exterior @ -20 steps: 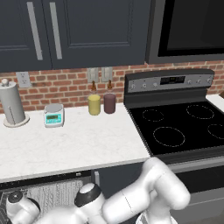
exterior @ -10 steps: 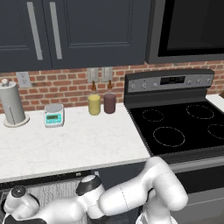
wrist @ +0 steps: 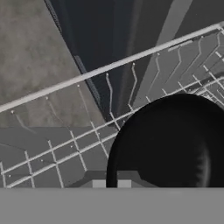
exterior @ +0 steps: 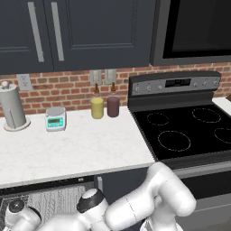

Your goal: Pick up the cup and bowl from the counter, place them in the dishwasher, and close the dishwasher door.

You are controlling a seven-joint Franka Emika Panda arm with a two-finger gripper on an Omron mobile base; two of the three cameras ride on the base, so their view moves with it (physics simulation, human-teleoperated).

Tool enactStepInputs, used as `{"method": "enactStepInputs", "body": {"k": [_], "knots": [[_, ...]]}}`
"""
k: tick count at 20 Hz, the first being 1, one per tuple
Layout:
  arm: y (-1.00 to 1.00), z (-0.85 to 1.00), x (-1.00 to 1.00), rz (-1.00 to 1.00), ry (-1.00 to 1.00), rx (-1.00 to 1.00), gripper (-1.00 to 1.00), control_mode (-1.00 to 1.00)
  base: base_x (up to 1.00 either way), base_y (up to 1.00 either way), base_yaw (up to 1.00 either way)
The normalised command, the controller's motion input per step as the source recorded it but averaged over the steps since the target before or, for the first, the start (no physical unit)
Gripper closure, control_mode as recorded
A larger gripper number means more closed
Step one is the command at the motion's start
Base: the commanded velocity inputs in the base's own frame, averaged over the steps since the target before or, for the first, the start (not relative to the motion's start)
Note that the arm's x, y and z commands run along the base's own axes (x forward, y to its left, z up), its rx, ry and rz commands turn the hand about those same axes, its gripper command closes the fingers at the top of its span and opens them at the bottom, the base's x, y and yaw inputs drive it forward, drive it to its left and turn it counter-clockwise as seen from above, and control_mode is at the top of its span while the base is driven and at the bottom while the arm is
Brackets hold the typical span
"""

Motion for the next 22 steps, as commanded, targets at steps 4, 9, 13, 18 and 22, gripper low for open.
{"method": "enactStepInputs", "body": {"k": [4, 9, 13, 18, 22], "knots": [[-0.49, -1.00, -0.94, -0.44, -0.02, -0.19, 1.00, -1.00, 0.00, 0.00, 0.00], [-0.36, -0.72, -0.91, -0.32, 0.02, -0.08, 1.00, -1.00, 0.00, 0.00, 0.00], [-0.93, 0.00, -1.00, -0.02, 0.00, 0.06, 1.00, -1.00, 0.00, 0.00, 0.00], [-1.00, -0.52, -1.00, 0.12, -0.11, 0.00, 1.00, -1.00, 0.00, 0.00, 0.00], [-0.87, -0.11, -0.55, 0.19, -0.21, 0.01, 1.00, -1.00, 0.00, 0.00, 0.00]]}}
